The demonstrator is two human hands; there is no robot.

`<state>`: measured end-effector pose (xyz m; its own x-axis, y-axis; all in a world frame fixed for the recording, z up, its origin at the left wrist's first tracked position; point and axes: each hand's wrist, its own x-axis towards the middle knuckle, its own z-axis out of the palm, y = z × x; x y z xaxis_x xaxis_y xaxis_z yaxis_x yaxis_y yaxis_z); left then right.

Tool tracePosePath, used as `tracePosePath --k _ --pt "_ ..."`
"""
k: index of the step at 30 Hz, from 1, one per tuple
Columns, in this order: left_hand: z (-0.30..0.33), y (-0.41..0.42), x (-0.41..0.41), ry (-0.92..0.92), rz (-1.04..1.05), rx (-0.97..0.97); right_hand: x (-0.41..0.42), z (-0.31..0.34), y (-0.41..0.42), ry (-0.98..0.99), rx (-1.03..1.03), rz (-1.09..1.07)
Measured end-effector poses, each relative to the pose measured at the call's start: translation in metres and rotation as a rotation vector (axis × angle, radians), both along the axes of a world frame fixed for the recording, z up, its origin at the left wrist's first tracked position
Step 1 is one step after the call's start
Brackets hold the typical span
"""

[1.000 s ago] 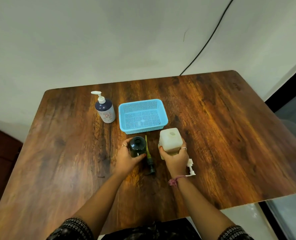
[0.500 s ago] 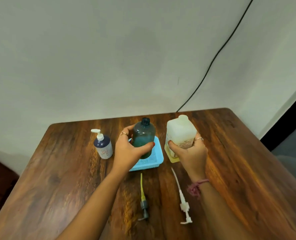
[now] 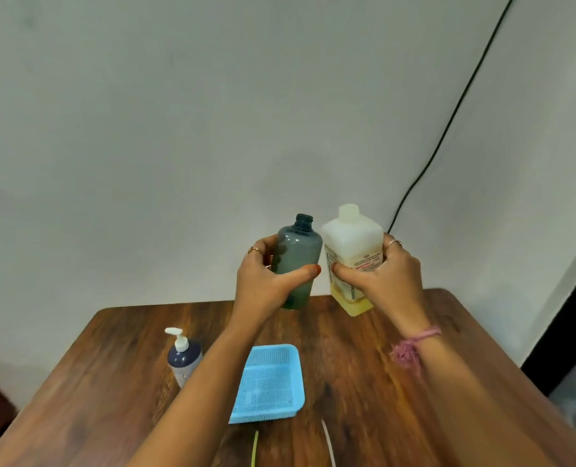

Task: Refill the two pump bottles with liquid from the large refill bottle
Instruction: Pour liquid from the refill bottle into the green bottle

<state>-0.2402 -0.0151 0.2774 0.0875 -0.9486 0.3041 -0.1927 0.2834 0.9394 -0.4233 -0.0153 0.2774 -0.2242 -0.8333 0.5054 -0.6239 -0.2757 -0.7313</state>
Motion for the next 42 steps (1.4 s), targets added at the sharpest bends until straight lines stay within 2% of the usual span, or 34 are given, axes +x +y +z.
tracePosePath --k 17,42 --pt "0.056 -0.016 -0.025 0.081 0.038 -0.089 -0.028 0.096 -0.036 0.412 -0.217 0.059" --pt "0.065 -0.014 -0.025 0.156 0.019 -0.089 -0.037 0.115 -0.047 0.684 -0.334 0.024"
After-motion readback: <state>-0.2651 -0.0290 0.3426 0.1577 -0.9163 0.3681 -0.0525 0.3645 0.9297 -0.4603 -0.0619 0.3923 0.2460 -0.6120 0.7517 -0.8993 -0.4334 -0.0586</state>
